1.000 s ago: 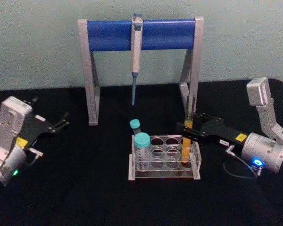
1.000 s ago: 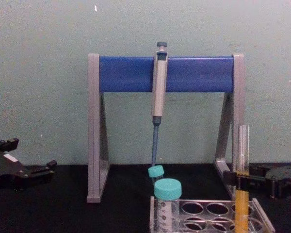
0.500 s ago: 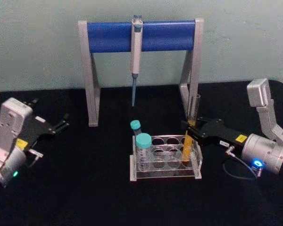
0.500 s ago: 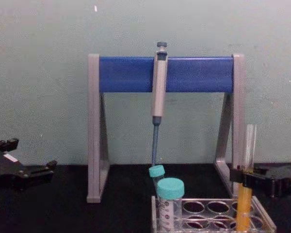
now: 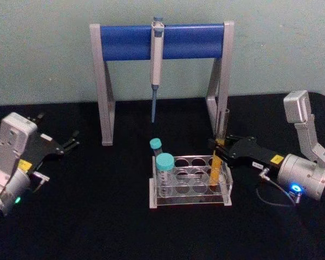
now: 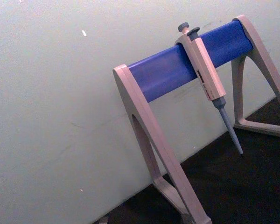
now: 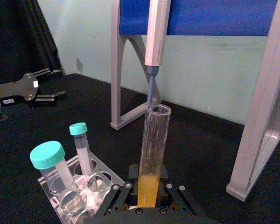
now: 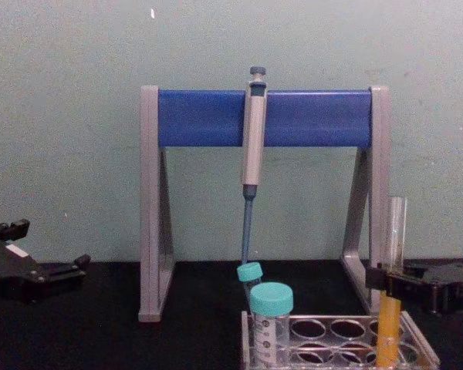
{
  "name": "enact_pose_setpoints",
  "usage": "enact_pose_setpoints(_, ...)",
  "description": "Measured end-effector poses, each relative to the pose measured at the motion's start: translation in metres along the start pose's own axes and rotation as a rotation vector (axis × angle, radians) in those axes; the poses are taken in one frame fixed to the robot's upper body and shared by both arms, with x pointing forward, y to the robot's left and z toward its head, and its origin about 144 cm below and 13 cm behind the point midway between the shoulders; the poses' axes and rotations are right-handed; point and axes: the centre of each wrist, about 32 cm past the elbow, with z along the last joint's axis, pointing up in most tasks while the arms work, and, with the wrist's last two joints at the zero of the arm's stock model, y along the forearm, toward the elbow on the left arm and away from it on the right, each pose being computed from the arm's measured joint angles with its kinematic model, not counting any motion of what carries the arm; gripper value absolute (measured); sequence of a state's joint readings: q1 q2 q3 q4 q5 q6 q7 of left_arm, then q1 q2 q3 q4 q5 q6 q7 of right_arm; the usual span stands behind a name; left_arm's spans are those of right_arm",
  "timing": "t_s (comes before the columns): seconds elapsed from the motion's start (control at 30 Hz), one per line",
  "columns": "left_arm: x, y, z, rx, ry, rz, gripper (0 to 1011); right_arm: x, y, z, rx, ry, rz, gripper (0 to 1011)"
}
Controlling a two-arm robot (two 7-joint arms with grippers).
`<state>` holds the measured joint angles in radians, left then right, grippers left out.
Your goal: Pick up the test tube from the test tube rack, shake it, then place it back into the test tube rack.
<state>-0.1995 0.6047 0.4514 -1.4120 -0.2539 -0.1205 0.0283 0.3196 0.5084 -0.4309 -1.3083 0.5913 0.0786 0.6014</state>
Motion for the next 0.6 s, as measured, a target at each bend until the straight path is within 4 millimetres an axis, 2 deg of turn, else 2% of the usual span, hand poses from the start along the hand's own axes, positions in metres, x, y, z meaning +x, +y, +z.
enact_pose_setpoints(0.6, 0.0, 0.0, 0.0, 0.0, 0.0, 0.0, 1001, -0.014, 0.003, 0.022, -0.041, -0.165, -0.001, 235)
